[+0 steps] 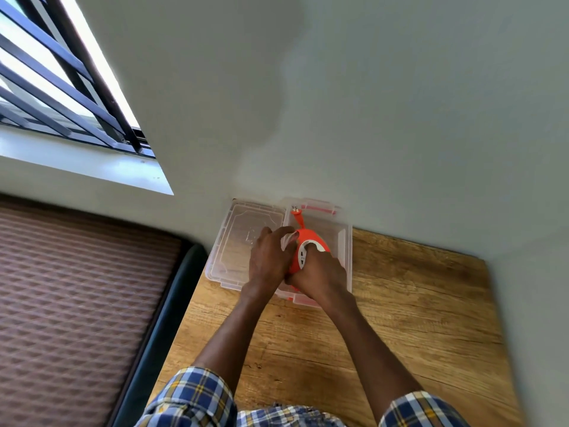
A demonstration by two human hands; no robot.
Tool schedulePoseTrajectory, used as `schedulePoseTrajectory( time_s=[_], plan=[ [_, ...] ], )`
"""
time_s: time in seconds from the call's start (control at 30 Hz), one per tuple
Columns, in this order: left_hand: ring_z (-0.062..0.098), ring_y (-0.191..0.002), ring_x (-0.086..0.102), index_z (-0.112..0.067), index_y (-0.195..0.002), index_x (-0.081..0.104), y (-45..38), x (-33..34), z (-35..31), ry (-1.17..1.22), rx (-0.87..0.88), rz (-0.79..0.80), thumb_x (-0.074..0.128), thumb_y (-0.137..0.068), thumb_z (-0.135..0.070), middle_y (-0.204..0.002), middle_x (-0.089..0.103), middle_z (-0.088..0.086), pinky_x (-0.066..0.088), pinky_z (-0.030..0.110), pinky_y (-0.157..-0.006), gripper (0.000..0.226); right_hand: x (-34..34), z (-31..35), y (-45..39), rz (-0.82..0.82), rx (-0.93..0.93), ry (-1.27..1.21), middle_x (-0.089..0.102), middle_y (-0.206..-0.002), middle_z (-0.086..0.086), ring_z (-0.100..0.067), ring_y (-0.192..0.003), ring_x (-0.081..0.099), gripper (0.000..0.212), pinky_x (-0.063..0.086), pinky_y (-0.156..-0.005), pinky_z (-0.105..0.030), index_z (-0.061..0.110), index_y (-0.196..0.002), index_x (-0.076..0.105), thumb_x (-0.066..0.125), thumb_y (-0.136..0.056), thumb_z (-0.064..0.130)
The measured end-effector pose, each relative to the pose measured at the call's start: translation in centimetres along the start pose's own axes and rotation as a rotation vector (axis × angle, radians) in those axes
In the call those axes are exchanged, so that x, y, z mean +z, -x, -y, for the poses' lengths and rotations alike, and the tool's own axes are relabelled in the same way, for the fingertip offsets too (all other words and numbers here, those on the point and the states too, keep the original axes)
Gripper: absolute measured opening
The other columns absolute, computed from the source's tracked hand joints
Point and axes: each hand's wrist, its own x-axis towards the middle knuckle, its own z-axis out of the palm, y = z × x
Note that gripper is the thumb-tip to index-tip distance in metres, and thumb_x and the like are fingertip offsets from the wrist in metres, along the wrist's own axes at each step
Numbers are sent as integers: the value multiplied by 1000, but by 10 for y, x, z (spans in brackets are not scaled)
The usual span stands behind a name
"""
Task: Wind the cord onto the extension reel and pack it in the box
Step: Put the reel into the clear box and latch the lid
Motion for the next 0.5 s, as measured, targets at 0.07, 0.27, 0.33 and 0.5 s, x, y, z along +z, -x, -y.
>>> schedulePoseTrajectory(
  time_s=[0.07,0.27,0.33,0.5],
  plan=[
    [26,-106,67,-40,-130,70,2,-1,6,31,-11,17,61,-102,-53,-114,67,4,52,35,-82,33,-1,3,1,3,-15,39,71,-124,1,-24,-111,70,74,58,-87,-36,25,-137,54,81,-75,56],
    [18,-98,66,-36,-132,70,4,-4,9,140,2,22,64,-102,-51,-109,61,1,56,36,-82,34,1,3,9,100,4,13,60,-144,-2,-28,-126,63,87,57,-99,-42,23,-152,37,77,-82,56],
    [10,-92,64,-34,-131,71,8,-8,17,217,31,-27,67,-102,-44,-106,58,-3,59,33,-80,31,-1,5,15,28,25,-5,60,-144,-3,-29,-125,63,85,58,-97,-43,22,-152,39,77,-83,53],
    [18,-98,66,-17,-128,71,8,-32,46,247,-31,-199,68,-100,-17,-115,62,5,60,46,-86,28,-3,37,29,-292,-148,-228,65,-130,1,-20,-114,65,37,59,-92,-39,22,-131,62,69,-95,27]
  ],
)
